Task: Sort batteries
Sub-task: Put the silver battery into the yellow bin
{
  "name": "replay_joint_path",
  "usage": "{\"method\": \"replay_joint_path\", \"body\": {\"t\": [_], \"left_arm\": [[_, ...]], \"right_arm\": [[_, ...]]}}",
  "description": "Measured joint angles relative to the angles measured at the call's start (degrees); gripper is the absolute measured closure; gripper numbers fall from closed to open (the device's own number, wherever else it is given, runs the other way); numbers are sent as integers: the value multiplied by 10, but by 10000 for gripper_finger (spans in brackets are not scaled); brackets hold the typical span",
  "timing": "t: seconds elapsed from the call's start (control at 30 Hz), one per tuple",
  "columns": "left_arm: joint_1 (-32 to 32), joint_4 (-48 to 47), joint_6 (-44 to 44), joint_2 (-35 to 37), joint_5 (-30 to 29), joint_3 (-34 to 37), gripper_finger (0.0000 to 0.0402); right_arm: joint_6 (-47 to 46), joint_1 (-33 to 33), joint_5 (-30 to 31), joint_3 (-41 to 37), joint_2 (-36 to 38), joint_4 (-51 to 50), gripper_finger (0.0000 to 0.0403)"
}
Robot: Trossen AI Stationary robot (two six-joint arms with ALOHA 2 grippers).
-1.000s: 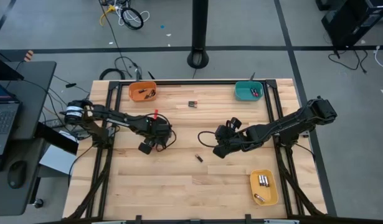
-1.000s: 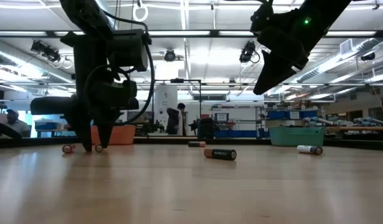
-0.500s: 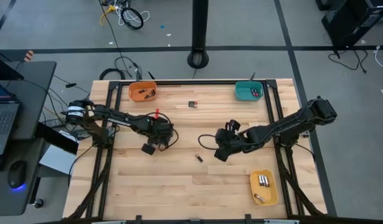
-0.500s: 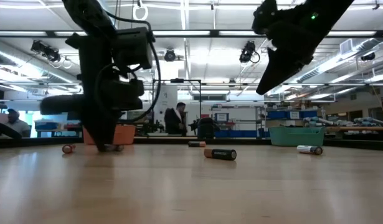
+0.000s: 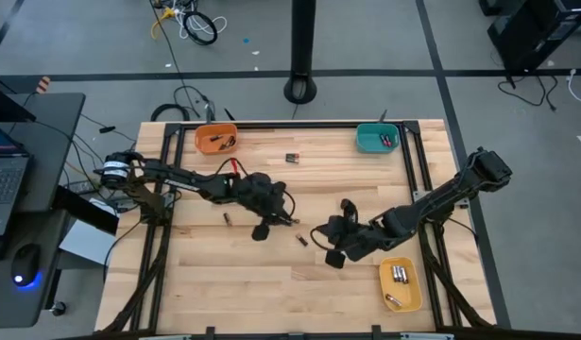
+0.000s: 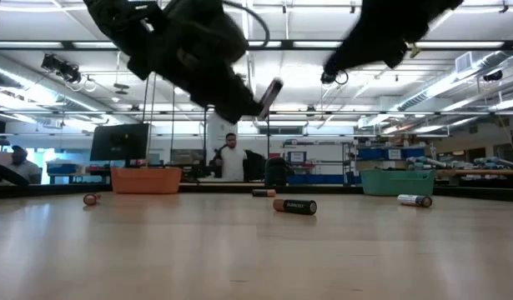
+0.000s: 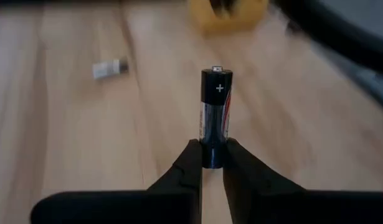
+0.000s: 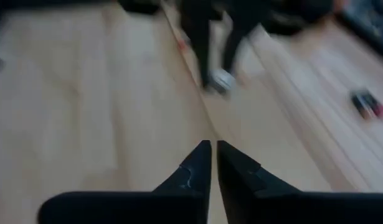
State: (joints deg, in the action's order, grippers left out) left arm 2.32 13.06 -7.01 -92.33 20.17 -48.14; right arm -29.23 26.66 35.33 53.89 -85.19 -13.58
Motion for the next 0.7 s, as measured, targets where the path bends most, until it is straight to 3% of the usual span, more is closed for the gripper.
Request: {"method": "replay_joint_path", "body": {"t": [0.27,0.47,0.7], "left_arm": [[1,156,26,1,49,-1,360],[0,176,28,1,55,-1,360],[-2,206,34,1,56,-1,360]], "right_arm": [[99,6,22,0,0,159,288],[125,9,112,0,0,168,233],[146,0,112,0,0,190,217]]}}
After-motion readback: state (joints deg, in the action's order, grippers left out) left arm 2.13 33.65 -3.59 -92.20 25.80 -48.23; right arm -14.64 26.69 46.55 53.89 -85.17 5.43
